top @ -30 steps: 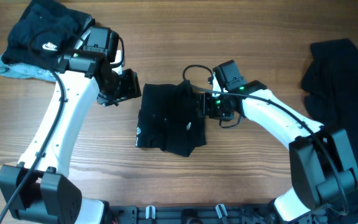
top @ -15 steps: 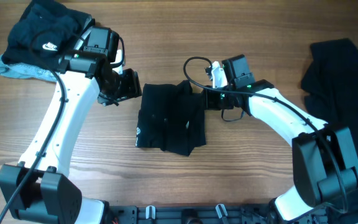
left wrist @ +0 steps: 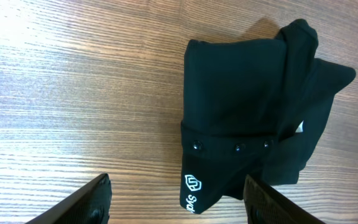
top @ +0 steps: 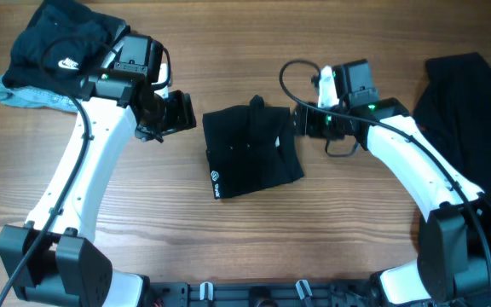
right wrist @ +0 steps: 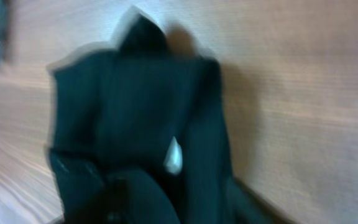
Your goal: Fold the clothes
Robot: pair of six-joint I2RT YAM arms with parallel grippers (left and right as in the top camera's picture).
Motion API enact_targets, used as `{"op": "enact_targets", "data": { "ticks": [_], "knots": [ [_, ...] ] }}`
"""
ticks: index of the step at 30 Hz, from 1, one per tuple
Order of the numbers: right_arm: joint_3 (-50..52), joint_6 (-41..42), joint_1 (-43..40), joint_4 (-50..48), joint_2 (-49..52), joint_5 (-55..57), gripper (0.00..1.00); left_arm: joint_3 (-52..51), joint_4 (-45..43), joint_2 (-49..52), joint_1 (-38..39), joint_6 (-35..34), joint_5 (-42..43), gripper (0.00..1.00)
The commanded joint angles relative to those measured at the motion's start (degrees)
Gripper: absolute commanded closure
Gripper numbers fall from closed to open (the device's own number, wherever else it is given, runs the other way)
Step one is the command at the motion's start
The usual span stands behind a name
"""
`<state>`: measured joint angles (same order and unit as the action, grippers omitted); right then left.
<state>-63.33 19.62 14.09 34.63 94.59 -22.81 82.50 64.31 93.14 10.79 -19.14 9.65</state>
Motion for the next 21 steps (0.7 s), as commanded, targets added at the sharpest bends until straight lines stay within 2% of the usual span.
{"op": "enact_targets", "data": {
  "ticks": [1, 6, 7, 8, 9, 11, 12, 14, 16, 19, 21],
  "knots": [
    [3.2, -0.2, 1.5, 4.5, 0.5, -1.9, 0.63, -0.9, 0.0, 0.6, -0.2, 1.0, -0.3, 0.31],
    [9.3, -0.1, 7.5, -3.9, 3.1, -10.4, 0.39, -0.9, -0.4, 0.6, -0.2, 1.0, -0.3, 0.31],
    [9.4, 0.3, 9.2, -7.8, 3.7, -10.1, 0.26, -0.9, -0.4, 0.6, -0.2, 1.0, -0.3, 0.31],
    [9.4, 3.1, 10.0, -10.3, 4.2, -8.9, 0.28, -0.9, -0.4, 0.6, -0.2, 1.0, -0.3, 0.3],
    [9.4, 5.1, 10.3, -11.8, 4.8, -8.5, 0.55, -0.9, -0.2, 0.6, -0.2, 1.0, -0.3, 0.3],
    [9.3, 5.8, 10.1, -11.5, 4.8, -8.5, 0.86, -0.9, 0.2, 0.6, -0.2, 1.0, -0.3, 0.3],
    [9.2, 5.8, 9.5, -11.2, 4.7, -8.0, 0.94, -0.9, 0.3, 0.6, -0.2, 1.0, -0.3, 0.3],
    [7.3, 3.8, 7.0, -8.5, 4.0, -3.5, 0.96, -0.9, 0.3, 0.6, -0.2, 1.0, -0.3, 0.28],
    [2.9, -2.6, 3.5, -3.6, 2.2, -4.3, 0.96, -0.9, 0.3, 0.6, -0.2, 1.0, -0.3, 0.27],
    [1.0, -7.7, 3.1, -3.1, 0.2, -6.4, 0.95, -0.9, 0.3, 0.6, -0.2, 1.0, -0.3, 0.27],
    [1.0, -9.3, 3.1, -3.2, 0.0, -4.0, 0.96, -0.9, -0.3, 0.6, -0.2, 1.0, -0.3, 0.27]
  ]
}}
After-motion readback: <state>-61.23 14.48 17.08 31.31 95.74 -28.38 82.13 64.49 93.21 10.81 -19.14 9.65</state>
